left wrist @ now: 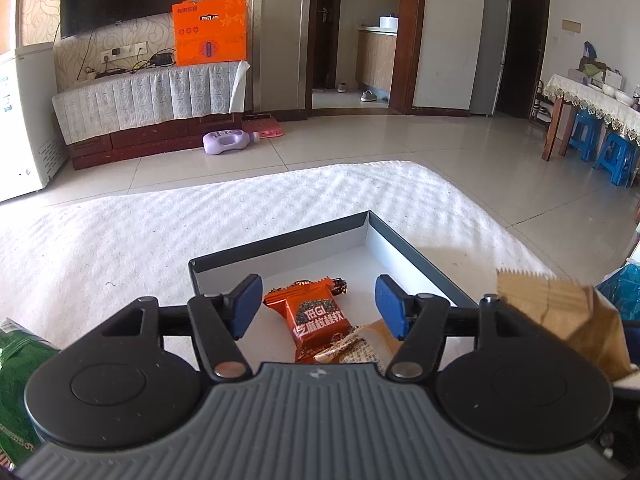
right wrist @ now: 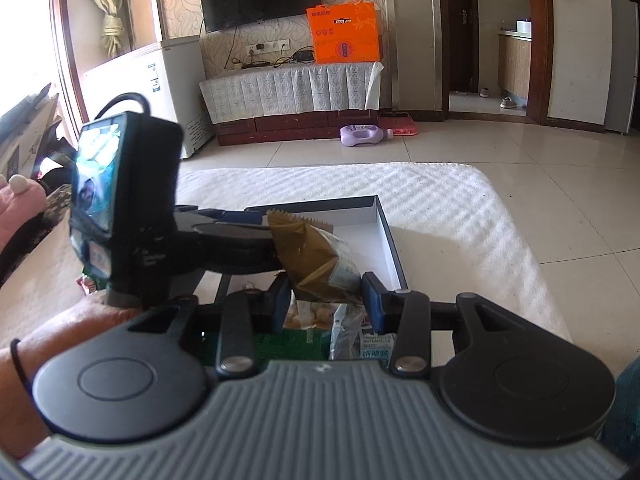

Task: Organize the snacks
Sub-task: 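Lower the tan foil bag into the box and open the right gripper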

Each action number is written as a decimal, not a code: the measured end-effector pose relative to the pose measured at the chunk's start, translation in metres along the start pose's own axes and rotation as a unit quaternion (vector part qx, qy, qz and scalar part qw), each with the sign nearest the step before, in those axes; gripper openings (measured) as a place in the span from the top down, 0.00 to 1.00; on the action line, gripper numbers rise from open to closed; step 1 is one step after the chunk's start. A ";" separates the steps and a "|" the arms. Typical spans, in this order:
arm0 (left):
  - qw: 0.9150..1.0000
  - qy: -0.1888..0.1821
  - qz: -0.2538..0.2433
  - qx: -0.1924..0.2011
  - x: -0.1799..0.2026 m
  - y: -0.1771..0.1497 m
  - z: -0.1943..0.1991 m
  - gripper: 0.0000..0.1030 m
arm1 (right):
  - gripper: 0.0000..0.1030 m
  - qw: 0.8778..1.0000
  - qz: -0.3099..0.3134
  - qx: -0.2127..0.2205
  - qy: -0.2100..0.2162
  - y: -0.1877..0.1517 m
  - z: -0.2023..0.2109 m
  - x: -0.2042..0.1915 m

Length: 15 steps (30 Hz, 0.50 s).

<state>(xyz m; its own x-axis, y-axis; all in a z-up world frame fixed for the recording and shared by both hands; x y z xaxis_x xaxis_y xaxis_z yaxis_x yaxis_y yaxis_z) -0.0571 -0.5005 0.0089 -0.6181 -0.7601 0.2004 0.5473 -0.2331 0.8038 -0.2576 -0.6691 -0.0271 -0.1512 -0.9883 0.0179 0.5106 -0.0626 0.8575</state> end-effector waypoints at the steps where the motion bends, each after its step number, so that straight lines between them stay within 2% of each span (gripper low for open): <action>1: 1.000 0.001 0.001 0.001 -0.001 0.000 0.002 0.34 | 0.59 1.000 -0.002 0.001 -0.001 0.001 -0.002 0.001; 15: 1.000 -0.008 0.002 0.011 -0.022 -0.005 0.049 0.31 | 0.59 1.000 -0.022 -0.001 -0.009 0.009 -0.034 0.008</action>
<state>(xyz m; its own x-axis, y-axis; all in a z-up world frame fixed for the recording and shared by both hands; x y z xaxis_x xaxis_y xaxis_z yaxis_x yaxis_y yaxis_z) -0.0740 -0.4529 0.0279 -0.6247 -0.7512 0.2129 0.5379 -0.2165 0.8147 -0.2258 -0.6827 -0.0371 -0.1892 -0.9819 -0.0113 0.5047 -0.1071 0.8566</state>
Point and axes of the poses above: each gripper's, at about its wrist camera, not at the fingertips, and z roughly against the way its jaws point, x to its right, y to its top, the point moved 9 cm from there along -z, roughly the way its jaws point, and after that the axes turned 11 degrees about z, right-handed, at the moved point
